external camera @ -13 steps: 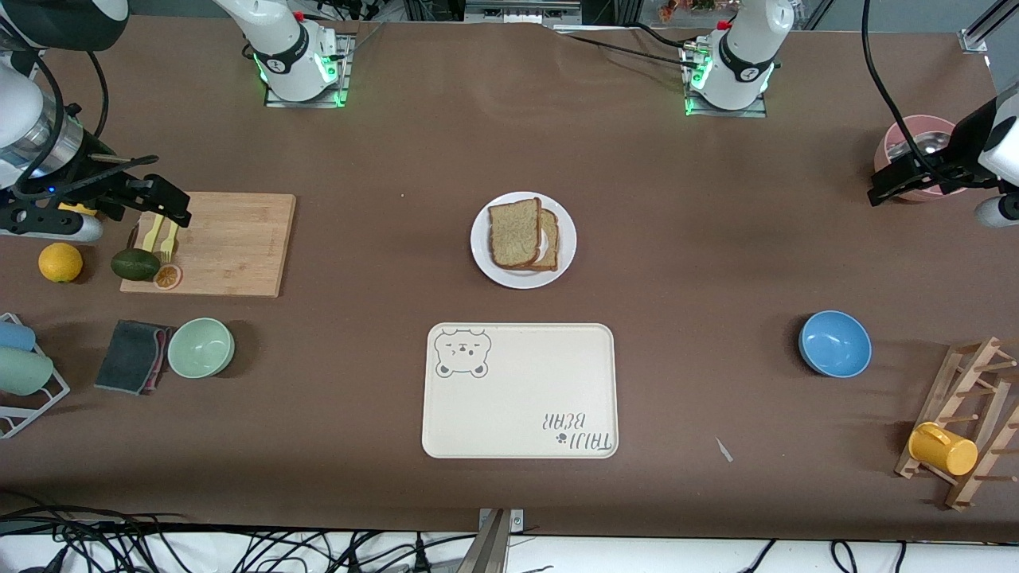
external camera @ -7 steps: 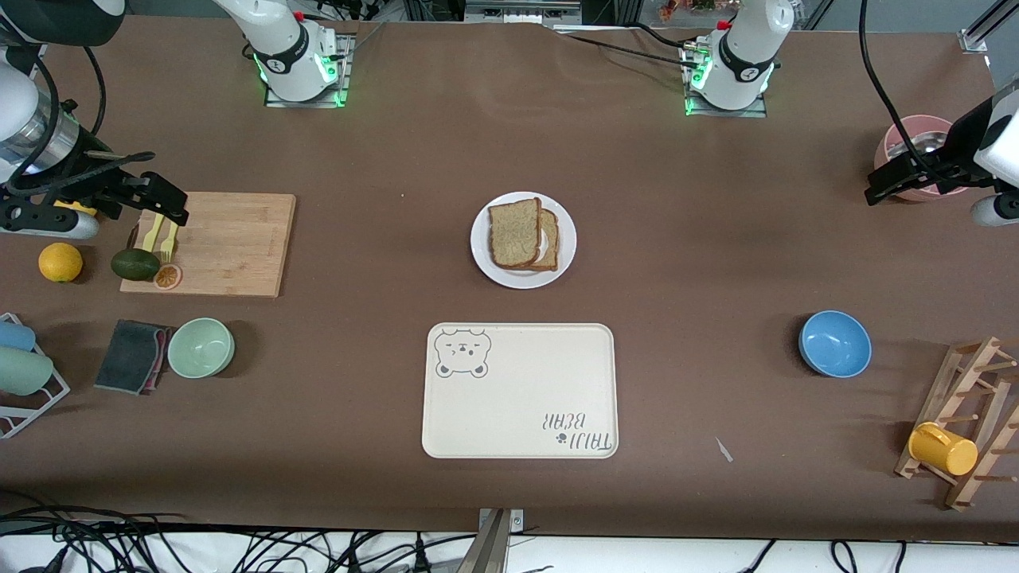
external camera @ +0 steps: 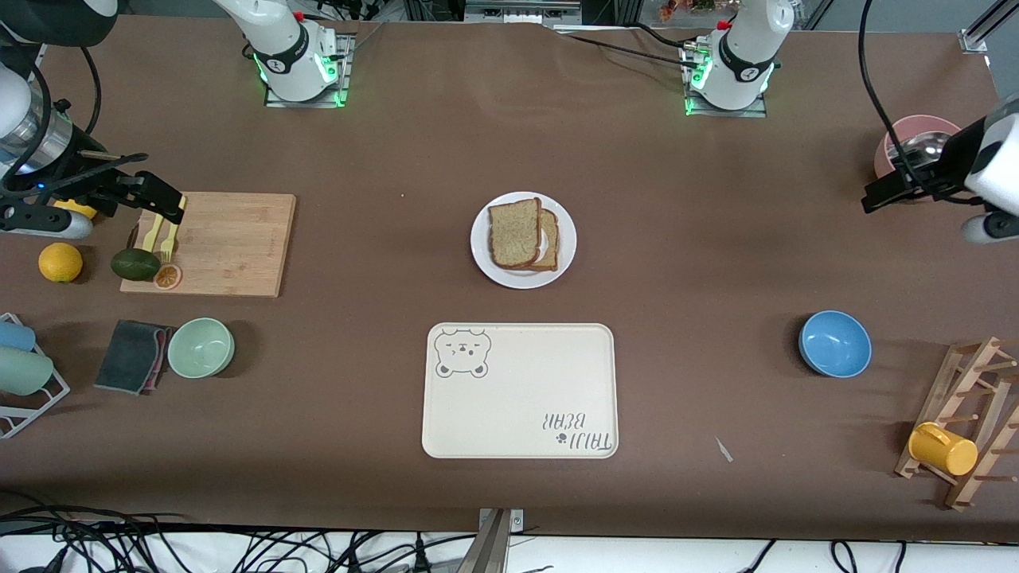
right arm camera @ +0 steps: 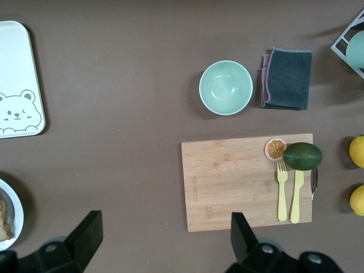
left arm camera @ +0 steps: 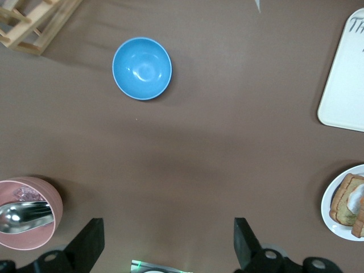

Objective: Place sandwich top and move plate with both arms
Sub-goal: 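Reach the left gripper toward the rim of the white plate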

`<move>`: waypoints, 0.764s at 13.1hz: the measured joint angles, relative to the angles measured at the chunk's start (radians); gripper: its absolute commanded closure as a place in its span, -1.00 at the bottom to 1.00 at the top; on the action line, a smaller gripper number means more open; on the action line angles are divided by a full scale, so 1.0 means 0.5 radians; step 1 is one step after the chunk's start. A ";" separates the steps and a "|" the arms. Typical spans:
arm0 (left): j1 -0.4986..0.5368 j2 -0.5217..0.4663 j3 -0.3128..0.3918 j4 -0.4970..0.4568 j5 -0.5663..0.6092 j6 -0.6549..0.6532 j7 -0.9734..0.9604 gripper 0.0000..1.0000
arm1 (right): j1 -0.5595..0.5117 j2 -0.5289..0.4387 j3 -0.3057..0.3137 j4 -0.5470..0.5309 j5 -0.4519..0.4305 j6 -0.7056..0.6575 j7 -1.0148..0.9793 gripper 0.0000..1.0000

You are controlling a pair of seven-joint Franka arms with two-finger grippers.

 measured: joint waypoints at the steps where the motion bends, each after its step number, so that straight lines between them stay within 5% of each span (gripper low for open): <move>1: -0.006 0.064 -0.004 -0.003 -0.011 0.005 0.000 -1.00 | 0.000 0.000 -0.013 0.001 0.000 -0.002 0.000 -0.99; 10: 0.026 0.388 -0.011 -0.101 -0.532 0.526 -0.013 -1.00 | 0.000 -0.003 -0.018 0.006 0.000 -0.003 0.000 -0.99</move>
